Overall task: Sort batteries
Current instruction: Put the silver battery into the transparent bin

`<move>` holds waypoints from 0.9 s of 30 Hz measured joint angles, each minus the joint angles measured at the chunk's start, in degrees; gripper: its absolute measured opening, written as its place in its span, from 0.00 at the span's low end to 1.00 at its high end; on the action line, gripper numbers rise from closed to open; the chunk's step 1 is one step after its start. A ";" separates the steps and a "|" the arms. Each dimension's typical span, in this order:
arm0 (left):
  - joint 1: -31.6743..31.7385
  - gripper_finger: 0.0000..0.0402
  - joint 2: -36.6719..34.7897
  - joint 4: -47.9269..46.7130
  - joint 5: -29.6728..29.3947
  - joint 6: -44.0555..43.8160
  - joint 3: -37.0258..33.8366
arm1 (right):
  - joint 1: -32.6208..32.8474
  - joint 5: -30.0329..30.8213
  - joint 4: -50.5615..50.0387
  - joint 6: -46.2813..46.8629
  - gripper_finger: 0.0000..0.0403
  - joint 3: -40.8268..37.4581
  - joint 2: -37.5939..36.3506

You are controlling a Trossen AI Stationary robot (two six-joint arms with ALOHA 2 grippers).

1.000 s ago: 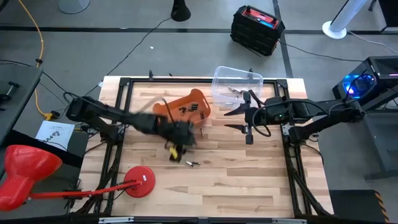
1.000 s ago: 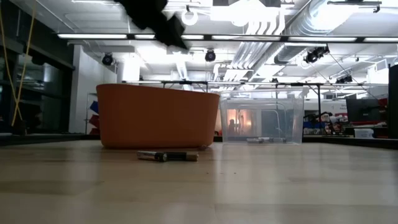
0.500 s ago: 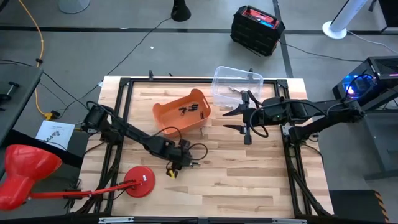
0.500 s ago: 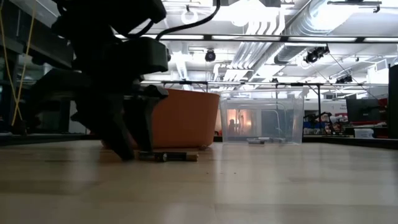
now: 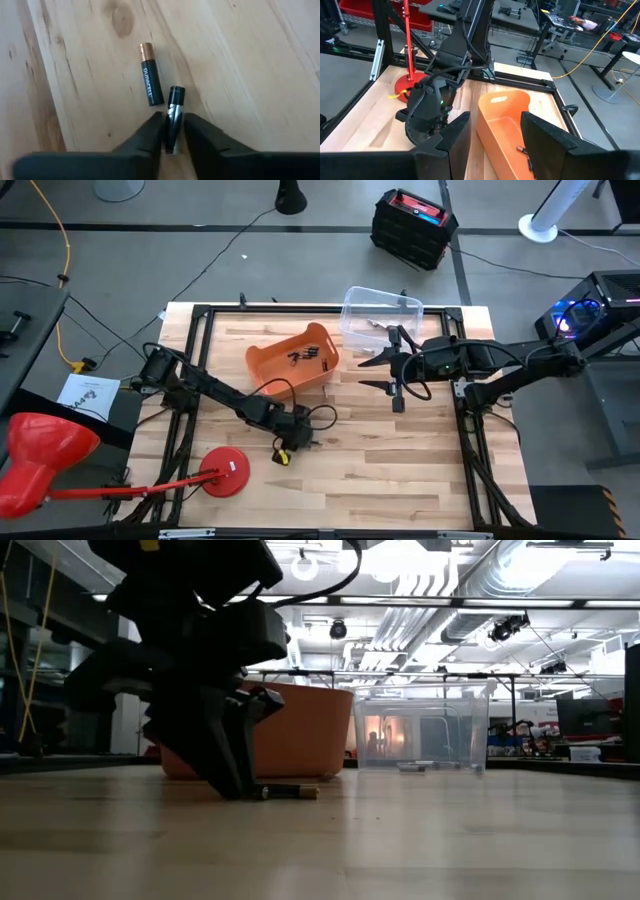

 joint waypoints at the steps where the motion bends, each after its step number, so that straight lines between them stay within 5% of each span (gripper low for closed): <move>1: 0.00 0.13 0.00 -0.13 0.02 -0.73 0.03 | 0.00 0.01 -0.01 0.01 0.41 0.00 -0.01; 3: 0.00 0.05 -0.74 -1.16 -0.21 -1.28 0.00 | 0.00 0.01 0.00 0.01 0.41 0.00 -0.01; 7: 0.20 0.06 -6.25 -6.29 -4.32 -0.61 -0.52 | 0.00 0.02 -0.02 0.01 0.41 0.00 0.00; 11: 1.40 0.05 -15.94 -7.53 -15.55 6.39 -0.04 | 0.00 0.02 0.09 -0.13 0.41 0.00 -0.02; 16: 7.92 0.04 -23.29 3.43 -25.07 20.52 -0.04 | -0.02 0.02 2.01 -0.31 0.41 0.00 0.17; 27: 34.95 0.04 -13.54 21.83 -5.85 21.28 4.56 | -0.02 0.02 3.37 -1.10 0.41 0.00 1.66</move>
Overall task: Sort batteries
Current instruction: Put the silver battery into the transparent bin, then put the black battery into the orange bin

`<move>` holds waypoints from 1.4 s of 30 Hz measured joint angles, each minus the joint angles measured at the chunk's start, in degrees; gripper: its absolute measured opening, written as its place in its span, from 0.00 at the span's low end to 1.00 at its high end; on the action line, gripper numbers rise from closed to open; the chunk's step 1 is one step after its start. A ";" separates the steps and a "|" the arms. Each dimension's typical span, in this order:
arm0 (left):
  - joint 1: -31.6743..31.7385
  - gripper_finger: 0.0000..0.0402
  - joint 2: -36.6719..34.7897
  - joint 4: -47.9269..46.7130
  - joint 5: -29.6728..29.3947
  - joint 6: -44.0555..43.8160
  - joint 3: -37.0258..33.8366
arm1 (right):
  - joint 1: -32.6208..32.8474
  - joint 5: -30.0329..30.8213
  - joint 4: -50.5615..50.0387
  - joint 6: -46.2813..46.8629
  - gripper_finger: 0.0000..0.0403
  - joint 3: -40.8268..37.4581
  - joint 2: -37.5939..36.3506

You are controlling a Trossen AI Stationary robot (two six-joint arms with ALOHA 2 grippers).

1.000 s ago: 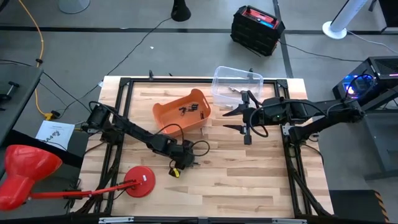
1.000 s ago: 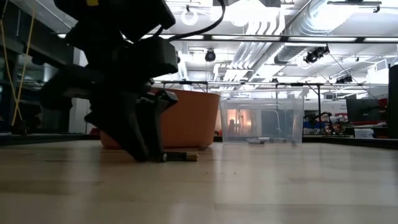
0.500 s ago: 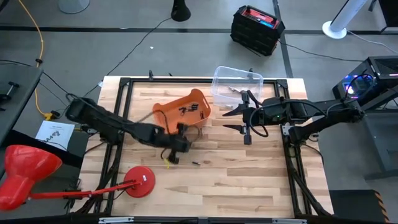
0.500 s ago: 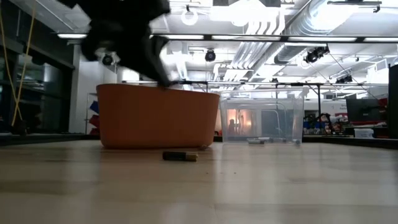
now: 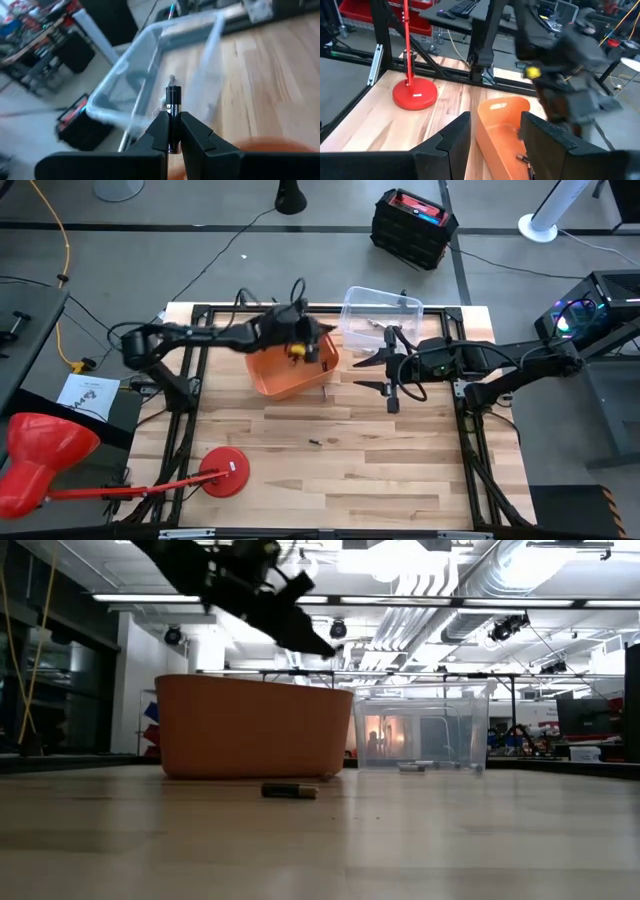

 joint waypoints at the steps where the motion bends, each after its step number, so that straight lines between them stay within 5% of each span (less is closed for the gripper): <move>1: 1.24 0.04 1.84 0.37 2.34 0.00 2.25 | -0.08 0.00 0.06 -0.34 0.41 0.00 0.02; 10: 4.16 0.06 17.45 -6.02 7.12 1.49 23.34 | -0.15 0.02 0.43 -0.27 0.41 0.00 0.04; 16: 3.13 0.23 21.88 -9.86 6.44 3.01 29.21 | -0.11 0.00 -0.24 -0.06 0.41 0.00 0.04; 22: 1.44 0.42 20.33 -13.51 4.67 1.48 29.58 | -0.11 0.00 -0.59 0.08 0.41 0.00 0.04; 33: -8.50 0.50 10.83 -54.84 16.36 -13.04 25.90 | -0.11 0.00 -1.03 -0.08 0.41 0.00 0.04; 42: -27.93 0.46 9.91 -41.99 13.67 -13.16 12.98 | -0.11 0.00 -0.99 -0.32 0.41 0.00 0.02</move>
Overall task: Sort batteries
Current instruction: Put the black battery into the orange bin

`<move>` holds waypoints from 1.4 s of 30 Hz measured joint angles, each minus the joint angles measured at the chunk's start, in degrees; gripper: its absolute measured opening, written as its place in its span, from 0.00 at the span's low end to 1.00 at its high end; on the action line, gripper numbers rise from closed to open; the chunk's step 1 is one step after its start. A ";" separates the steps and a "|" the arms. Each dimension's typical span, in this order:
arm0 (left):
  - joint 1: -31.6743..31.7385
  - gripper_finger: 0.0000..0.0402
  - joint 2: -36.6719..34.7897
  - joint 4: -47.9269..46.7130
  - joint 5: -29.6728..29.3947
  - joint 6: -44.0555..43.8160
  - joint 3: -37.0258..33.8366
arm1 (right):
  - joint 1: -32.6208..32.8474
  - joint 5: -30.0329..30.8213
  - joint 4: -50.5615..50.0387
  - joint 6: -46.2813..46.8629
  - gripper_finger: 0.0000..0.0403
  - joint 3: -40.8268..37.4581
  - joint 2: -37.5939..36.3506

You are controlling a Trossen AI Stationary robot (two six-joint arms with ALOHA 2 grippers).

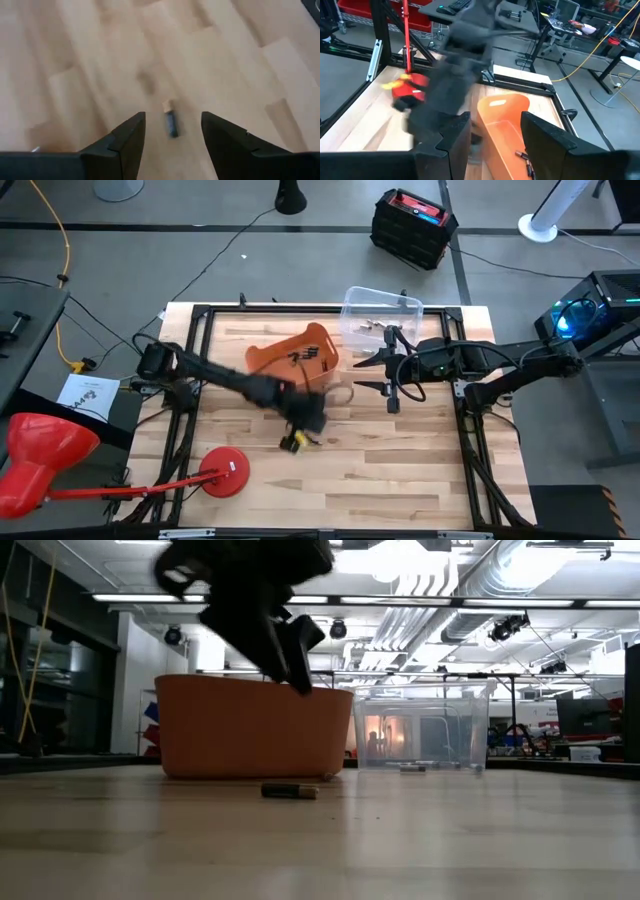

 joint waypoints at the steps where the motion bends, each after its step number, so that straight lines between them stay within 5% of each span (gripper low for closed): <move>1: -1.70 0.46 0.17 2.55 -1.52 0.11 -1.27 | 0.00 0.00 0.05 0.01 0.41 0.00 0.00; 8: -6.35 0.45 0.31 14.90 -11.82 0.65 -9.57 | 0.00 0.00 0.22 0.07 0.41 0.00 -0.02; 19: -4.23 0.45 1.16 17.35 -5.18 -6.97 -10.48 | -0.04 0.00 0.46 -0.02 0.41 0.00 -0.02; 30: -3.85 0.45 10.65 22.36 -6.92 -9.87 -10.21 | -0.02 0.02 0.17 0.04 0.41 0.00 -0.02; 34: -3.89 0.35 10.37 19.01 -8.18 -10.29 -9.59 | -0.03 0.02 0.17 0.00 0.41 0.00 -0.02; 39: -3.81 0.06 6.42 7.30 -11.46 -9.94 -7.38 | -0.04 0.05 0.17 -0.02 0.41 0.00 -0.02; 42: -3.68 0.06 1.59 4.86 -18.28 -8.30 -5.72 | -0.02 0.07 0.15 0.09 0.41 0.00 -0.02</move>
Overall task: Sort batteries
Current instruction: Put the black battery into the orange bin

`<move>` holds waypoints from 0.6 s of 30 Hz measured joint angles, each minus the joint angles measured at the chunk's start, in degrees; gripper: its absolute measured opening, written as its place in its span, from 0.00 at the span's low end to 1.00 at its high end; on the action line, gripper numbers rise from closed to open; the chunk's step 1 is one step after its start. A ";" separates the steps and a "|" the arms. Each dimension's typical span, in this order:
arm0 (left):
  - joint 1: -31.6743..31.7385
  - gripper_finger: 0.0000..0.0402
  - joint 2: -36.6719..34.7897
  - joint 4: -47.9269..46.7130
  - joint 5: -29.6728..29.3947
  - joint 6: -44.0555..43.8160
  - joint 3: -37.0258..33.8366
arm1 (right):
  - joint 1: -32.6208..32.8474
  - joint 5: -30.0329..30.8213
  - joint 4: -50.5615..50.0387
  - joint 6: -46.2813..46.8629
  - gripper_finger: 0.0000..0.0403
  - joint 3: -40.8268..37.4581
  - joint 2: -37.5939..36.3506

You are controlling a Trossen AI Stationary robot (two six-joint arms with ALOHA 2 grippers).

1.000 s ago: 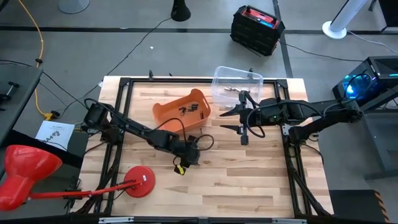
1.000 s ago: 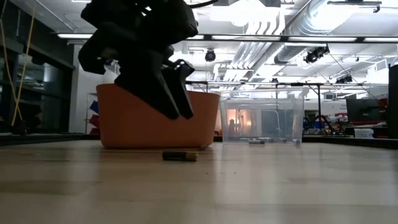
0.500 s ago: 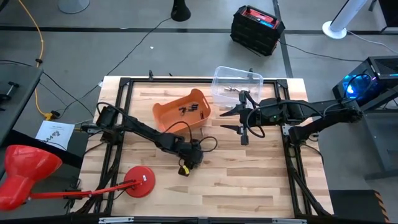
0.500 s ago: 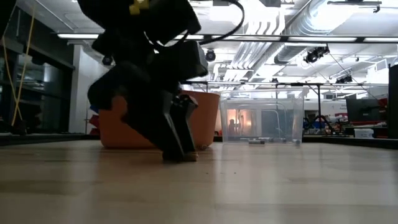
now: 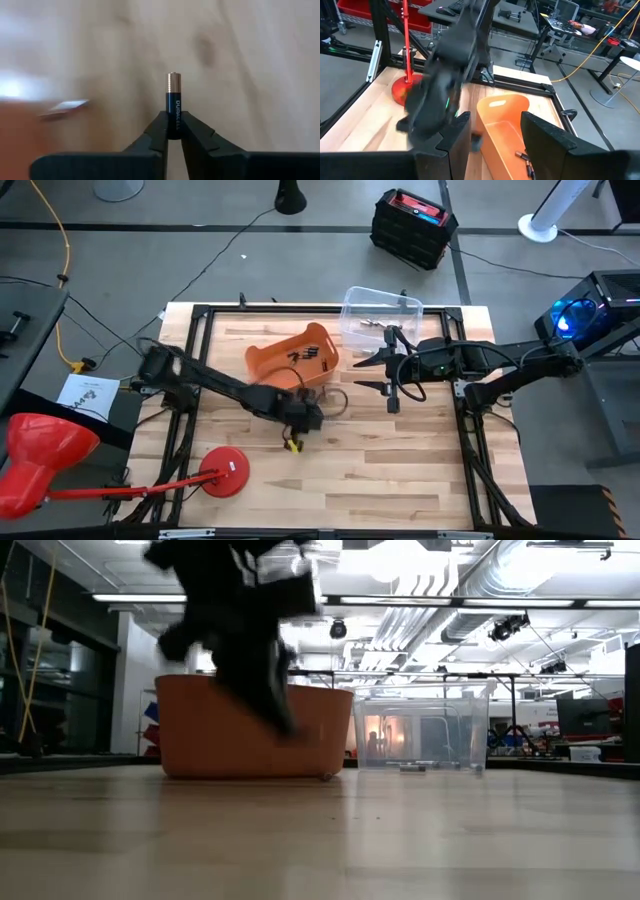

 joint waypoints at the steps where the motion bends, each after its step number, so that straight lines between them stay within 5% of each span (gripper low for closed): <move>1: 0.00 0.08 -2.02 -1.24 -2.96 0.68 0.46 | 0.00 0.02 0.00 0.04 0.41 0.00 0.00; 9: 2.54 0.06 -16.56 -6.00 -23.74 3.05 -0.33 | 0.00 1.05 -0.24 0.37 0.41 0.00 0.00; 18: 15.46 0.21 -18.39 -8.85 -20.69 -1.33 -8.83 | -0.02 1.33 -0.51 1.31 0.41 0.00 0.00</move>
